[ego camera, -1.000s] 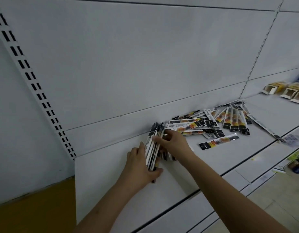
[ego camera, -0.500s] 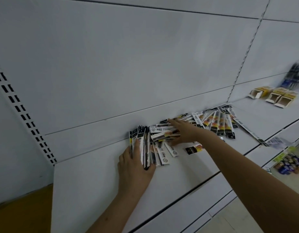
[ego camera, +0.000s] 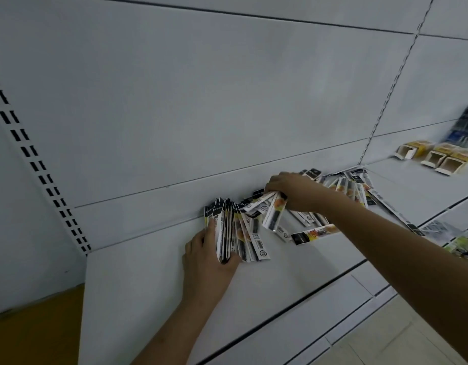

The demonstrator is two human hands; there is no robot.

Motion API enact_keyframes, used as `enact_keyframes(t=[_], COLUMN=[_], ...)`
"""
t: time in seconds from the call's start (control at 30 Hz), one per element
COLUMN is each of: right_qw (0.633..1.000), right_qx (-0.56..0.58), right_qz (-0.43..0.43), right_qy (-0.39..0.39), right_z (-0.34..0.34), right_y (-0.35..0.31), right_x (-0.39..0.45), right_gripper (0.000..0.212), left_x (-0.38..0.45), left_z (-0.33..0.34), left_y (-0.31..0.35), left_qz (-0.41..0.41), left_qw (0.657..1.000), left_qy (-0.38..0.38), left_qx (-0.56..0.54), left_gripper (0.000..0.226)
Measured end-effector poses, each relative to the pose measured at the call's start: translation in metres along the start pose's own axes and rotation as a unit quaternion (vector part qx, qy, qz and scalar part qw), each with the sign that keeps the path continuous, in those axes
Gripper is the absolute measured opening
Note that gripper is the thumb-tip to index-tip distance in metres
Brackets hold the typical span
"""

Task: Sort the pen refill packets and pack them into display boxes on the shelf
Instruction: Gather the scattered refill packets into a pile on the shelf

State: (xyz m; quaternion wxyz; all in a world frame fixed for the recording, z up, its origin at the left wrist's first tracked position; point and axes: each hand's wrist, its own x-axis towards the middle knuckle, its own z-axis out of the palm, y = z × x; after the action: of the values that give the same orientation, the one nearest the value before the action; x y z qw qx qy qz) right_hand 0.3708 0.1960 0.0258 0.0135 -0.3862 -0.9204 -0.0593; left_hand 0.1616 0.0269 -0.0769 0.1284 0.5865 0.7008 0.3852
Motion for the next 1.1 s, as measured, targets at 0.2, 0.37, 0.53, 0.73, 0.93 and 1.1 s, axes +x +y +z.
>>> enact_keyframes(t=[0.2,0.37,0.53,0.73,0.93,1.1], right_qw=[0.97,0.963,0.983,0.915,0.927,0.966], right_qx=[-0.101,-0.181,0.109,0.312,0.271,0.16], right_qz=[-0.218,-0.199,0.142,0.235,0.255,0.202], right_qy=[0.035,-0.017,-0.041,-0.1,-0.043,0.015], right_z=[-0.008,0.011,0.002,0.014,0.014,0.026], right_y=[-0.026,-0.047,-0.029,-0.088,-0.047,0.026], right_x=[0.004,0.005,-0.032,-0.041,-0.054,-0.063], right_gripper=[0.043,0.085,0.066,0.028,0.041,0.076], left_x=[0.001,-0.001,-0.006,-0.012,0.01,0.023], left_z=[-0.007,-0.013,-0.01,-0.002,-0.009,-0.001], left_y=[-0.001,0.004,0.007,0.016,0.024,0.047], left_qz=[-0.032,-0.038,0.005,0.031,0.012,-0.019], left_qw=[0.995,0.99,0.991,0.98,0.981,0.981], left_qy=[-0.019,-0.053,-0.063,-0.184,-0.189,-0.171], left_qx=[-0.089,-0.124,-0.122,-0.067,0.051,0.086], left_gripper=[0.098,0.098,0.086,0.088,0.077,0.091])
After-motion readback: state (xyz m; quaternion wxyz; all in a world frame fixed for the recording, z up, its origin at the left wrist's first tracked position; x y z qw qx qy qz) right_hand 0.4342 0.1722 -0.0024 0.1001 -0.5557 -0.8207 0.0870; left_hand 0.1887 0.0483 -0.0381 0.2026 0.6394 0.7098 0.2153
